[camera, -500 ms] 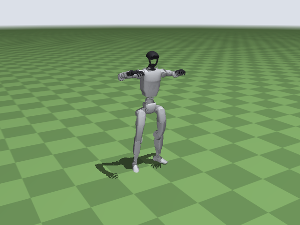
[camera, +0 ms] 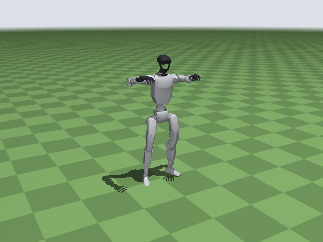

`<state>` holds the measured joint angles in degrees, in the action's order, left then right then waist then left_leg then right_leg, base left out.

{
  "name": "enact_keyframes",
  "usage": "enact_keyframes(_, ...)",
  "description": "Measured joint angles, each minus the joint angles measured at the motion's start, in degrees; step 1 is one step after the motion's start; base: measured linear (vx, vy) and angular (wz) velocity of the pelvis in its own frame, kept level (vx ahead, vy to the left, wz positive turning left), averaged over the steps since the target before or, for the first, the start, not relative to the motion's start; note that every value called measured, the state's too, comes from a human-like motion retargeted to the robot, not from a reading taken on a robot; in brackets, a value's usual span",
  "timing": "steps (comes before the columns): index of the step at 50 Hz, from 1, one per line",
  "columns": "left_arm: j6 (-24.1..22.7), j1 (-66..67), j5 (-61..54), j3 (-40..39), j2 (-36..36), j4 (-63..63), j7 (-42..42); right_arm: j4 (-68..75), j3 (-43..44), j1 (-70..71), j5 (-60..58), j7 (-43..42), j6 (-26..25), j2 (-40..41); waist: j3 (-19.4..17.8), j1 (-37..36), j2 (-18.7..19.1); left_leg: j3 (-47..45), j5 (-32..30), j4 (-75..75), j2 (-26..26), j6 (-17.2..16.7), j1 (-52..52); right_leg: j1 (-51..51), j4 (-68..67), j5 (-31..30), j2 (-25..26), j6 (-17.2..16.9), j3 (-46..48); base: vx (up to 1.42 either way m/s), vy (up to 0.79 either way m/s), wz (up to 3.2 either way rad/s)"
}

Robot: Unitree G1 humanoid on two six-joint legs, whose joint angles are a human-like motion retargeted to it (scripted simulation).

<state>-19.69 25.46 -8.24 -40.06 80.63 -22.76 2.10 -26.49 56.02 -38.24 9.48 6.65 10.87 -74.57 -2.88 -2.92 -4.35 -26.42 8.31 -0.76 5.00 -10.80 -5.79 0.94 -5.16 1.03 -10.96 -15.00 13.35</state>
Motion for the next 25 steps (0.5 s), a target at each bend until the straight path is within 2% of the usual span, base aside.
enact_keyframes(25,-0.5,3.0,0.3,-2.4,-0.1,-0.4,-0.2,0.7,3.4,-2.9,-0.9,-0.7,0.4,1.1,0.2,0.1,-0.5,0.9,-0.1,0.0,-0.2,0.0,0.4,-0.2,-0.2,0.3,-0.4,0.0,0.8,0.0,0.0,0.0)
